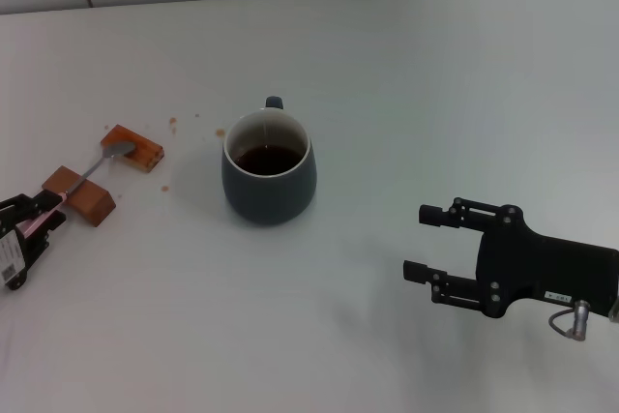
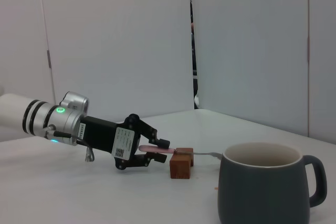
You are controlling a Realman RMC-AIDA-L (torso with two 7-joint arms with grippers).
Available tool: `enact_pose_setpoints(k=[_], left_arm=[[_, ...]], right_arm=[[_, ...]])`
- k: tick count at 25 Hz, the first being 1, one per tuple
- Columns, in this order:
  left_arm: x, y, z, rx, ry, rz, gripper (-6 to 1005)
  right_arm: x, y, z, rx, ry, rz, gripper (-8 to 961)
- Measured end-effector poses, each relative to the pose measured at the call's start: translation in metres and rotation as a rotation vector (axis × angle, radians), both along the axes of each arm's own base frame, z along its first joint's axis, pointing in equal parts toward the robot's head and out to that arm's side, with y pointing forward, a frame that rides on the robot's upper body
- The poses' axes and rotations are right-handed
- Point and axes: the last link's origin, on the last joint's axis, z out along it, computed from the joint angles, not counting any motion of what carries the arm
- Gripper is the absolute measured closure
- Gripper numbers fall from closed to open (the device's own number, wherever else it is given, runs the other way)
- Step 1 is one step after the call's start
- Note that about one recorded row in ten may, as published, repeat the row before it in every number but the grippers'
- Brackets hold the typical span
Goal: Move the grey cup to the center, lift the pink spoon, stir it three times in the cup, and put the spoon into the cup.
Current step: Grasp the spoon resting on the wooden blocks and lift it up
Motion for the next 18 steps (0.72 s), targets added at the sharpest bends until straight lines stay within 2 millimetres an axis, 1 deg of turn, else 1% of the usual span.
enact_pose_setpoints(k=[2,9,15,18], left_arm=[[0.0005,0.0012,0.0002,0.001,0.005,-0.005,747],[0.0008,0.0020,0.0001,0.001,0.010,-0.009,742],[0.0000,0.0001,0.0002,0.003,0.014,-0.010,763],[0.0018,-0.0007,0.0015,0.017,0.031,-0.039,774]], right_arm=[[-0.0004,0.0003,-0.0001,0.000,0.001,0.001,251],[-0.0024,0.0029,-0.0002,-0.008,0.004,0.000,251],[-0.0026,0.0034,-0.0007,-0.009,0.002,0.000,251],[-0.0024,0.0042,-0.0014,-0.009,-0.003,-0.002,250]])
